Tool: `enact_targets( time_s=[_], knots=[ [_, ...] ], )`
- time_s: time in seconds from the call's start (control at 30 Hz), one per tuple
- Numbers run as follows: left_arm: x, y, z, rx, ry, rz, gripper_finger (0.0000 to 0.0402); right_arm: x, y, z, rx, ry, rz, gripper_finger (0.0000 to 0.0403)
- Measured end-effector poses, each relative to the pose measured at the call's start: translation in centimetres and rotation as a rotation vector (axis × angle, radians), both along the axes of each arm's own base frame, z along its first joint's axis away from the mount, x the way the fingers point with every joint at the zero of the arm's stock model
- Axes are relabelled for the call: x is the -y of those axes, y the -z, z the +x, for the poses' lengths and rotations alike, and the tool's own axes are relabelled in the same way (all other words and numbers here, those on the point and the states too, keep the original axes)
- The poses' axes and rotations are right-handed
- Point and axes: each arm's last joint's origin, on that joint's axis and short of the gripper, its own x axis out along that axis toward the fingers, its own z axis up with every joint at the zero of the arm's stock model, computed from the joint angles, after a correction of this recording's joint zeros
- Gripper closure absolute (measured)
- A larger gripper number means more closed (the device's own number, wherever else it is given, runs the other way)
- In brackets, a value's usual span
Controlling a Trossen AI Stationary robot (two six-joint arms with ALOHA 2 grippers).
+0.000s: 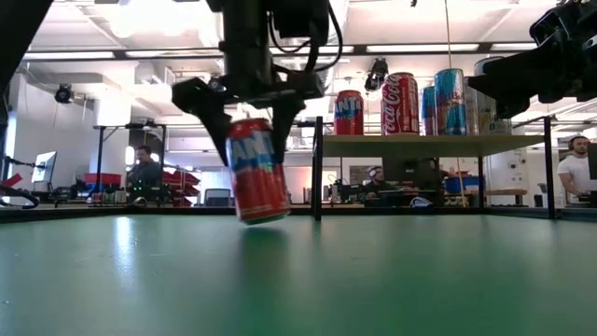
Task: Place canned beverage on shelf
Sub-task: Put the red soda can on the shelf aligned with the other red soda can
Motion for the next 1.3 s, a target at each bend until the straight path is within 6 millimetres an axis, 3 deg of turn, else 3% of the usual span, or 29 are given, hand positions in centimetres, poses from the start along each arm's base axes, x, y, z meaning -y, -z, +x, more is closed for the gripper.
enact_targets(
  time_s=[0.5, 0.77, 1.1, 1.3],
  knots=[
    [-4.7, 0.3, 0.0, -0.018, 0.149, 0.053, 0.0099, 0.0, 0.0, 0.0, 0.000, 0.000, 0.000, 0.0229],
    [-4.5, 0.3, 0.1, -0.003, 0.106, 0.035, 0.0091, 0.0, 0.0, 0.0, 0.000, 0.000, 0.000, 0.0229],
    [-4.3, 0.3, 0.2, 0.005, 0.091, 0.032, 0.0012, 0.0, 0.0, 0.0, 0.000, 0.000, 0.000, 0.0229],
    [-3.9, 0.2, 0.3, 0.014, 0.086, -0.003, 0.0004, 0.0, 0.0, 0.0, 0.000, 0.001, 0.000, 0.0229]
  ],
)
